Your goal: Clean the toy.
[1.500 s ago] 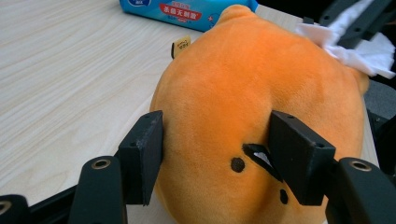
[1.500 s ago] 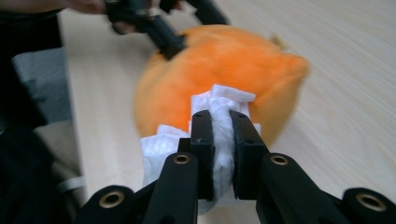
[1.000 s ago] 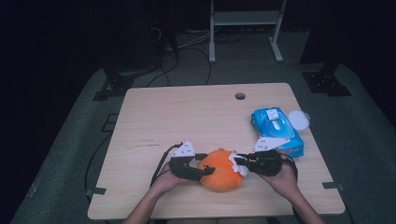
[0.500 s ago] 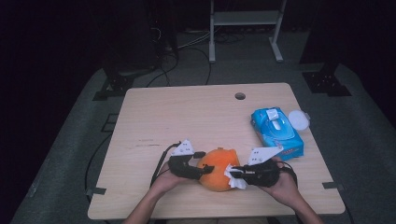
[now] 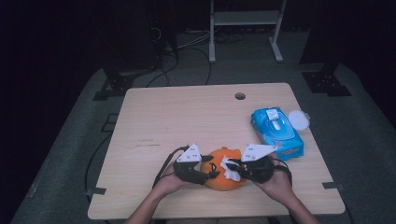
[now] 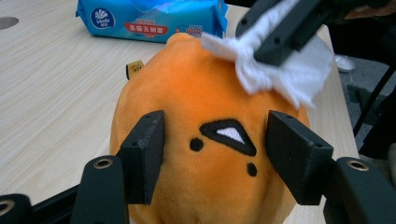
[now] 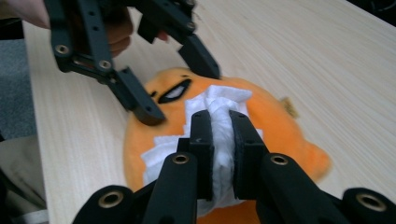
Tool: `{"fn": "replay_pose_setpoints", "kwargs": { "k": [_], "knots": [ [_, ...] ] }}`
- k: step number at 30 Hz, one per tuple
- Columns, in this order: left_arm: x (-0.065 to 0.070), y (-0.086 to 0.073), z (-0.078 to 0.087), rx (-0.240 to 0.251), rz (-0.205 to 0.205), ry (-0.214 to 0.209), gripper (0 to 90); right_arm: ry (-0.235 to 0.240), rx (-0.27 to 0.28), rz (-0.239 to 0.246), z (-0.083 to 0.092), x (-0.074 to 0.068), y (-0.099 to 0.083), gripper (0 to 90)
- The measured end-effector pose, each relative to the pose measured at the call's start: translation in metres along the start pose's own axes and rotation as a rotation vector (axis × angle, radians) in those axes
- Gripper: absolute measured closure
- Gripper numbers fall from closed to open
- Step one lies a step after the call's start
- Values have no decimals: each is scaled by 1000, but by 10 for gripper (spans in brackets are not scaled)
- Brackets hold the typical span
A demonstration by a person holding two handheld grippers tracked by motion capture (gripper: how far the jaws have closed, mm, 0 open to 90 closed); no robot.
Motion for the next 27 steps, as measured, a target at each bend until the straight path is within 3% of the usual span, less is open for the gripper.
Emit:
{"fn": "replay_pose_setpoints", "kwargs": {
  "k": [1, 3, 6, 7, 10, 13, 17, 19, 22, 27],
  "knots": [
    [0, 0, 0, 0, 0, 0, 386, 0, 0, 0, 0, 0, 0, 803],
    [2, 0, -1, 0, -12, -1, 385, -53, -26, -5, 7, 12, -10, 804],
    [4, 1, -2, -8, -30, 4, 384, -50, -24, -32, 9, 15, -14, 804],
    [8, 1, -4, -26, -59, 11, 380, -43, -18, -29, 7, 11, -11, 804],
    [11, 0, -6, -36, -71, 17, 378, -23, -4, 9, -2, -2, 1, 802],
    [8, -1, -4, -40, -62, 24, 391, -20, -6, 27, -6, -5, 5, 803],
    [0, -2, -1, -31, -25, 22, 398, -22, 0, -8, 1, 6, -3, 804],
    [-9, -5, 2, -25, 8, 28, 398, -28, -24, -52, 9, 16, -21, 802],
    [-14, -6, 4, -16, 40, 23, 395, -18, -24, -80, 16, 17, -31, 802],
    [-8, 3, 5, 15, 2, 27, 294, -36, -49, -45, 7, 15, -29, 802]
  ]
}}
Point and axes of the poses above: each handheld gripper's, and its own axes: z roughly backward along the jaws, y roughly out of its top, x roughly to its right, the point moved 8 cm from there along -z, roughly forward along the jaws, and after that the axes turned 11 degrees about z, right-handed, at the moved point
